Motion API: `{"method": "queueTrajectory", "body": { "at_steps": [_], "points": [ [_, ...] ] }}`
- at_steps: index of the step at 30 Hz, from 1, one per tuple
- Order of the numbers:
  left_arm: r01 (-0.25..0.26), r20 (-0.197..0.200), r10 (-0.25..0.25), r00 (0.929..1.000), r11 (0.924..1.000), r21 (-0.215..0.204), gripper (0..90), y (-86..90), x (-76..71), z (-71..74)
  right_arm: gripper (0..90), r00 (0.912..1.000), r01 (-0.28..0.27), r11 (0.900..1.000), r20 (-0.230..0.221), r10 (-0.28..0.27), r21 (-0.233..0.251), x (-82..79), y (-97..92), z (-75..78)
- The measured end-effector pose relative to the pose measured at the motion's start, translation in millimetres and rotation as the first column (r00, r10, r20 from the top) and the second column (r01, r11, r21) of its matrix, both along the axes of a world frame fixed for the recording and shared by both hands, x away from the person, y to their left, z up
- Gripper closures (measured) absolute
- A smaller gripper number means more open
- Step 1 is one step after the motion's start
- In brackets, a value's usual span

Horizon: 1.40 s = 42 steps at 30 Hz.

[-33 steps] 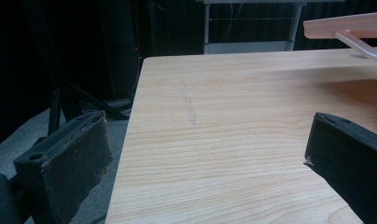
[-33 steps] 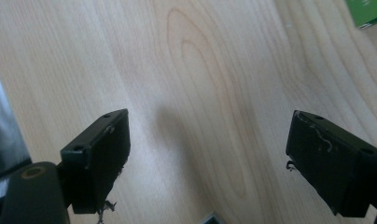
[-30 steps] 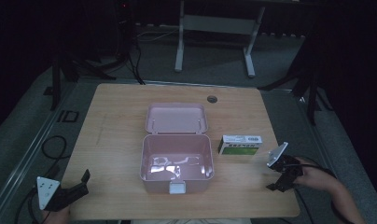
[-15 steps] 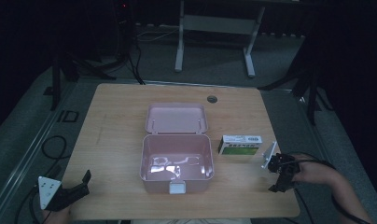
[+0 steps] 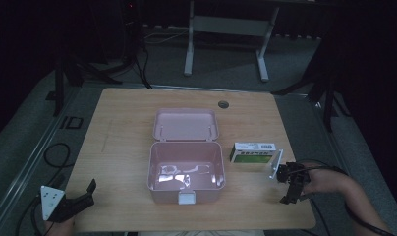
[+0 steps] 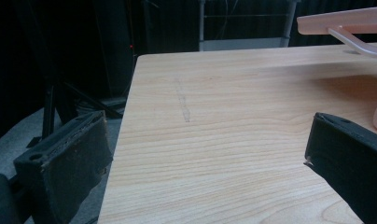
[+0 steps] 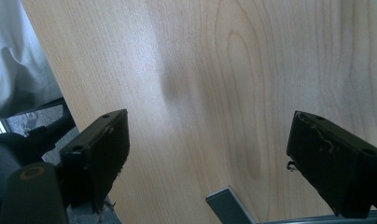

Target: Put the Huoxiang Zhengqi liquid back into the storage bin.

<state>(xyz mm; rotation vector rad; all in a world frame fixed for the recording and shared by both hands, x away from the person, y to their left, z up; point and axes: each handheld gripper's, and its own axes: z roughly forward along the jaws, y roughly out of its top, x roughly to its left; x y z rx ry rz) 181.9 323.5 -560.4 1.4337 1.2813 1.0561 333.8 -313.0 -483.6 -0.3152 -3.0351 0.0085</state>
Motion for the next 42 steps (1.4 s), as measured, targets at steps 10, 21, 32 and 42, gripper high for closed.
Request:
{"method": "queueTrajectory", "body": {
  "at_steps": [10, 21, 32, 42],
  "points": [
    [0.004, -0.001, -0.004, 1.0, 1.0, -0.003, 0.2, -0.1, -0.1, 0.2, 12.8, 0.9992, -0.04, 0.999, -0.003, 0.04, -0.019, 1.9, 14.2, -0.8],
    [0.007, -0.003, -0.007, 1.0, 1.0, -0.002, 0.2, -0.4, 0.1, 0.1, 13.2, 0.9958, -0.09, 0.9958, 0.019, 0.09, 0.013, 2.0, 37.2, 4.9],
    [0.009, -0.004, -0.009, 1.0, 0.9999, -0.004, 0.2, 0.0, 0.0, 0.2, 13.7, 0.9888, -0.148, 0.9887, 0.024, 0.148, 0.022, 1.4, 60.0, 7.0],
    [0.013, -0.005, -0.013, 0.9999, 0.9999, -0.006, 0.2, 0.1, 0.3, 0.0, 13.3, 0.9865, -0.162, 0.9867, 0.021, 0.162, 0.007, 4.6, 77.8, 6.3]
  ]
}}
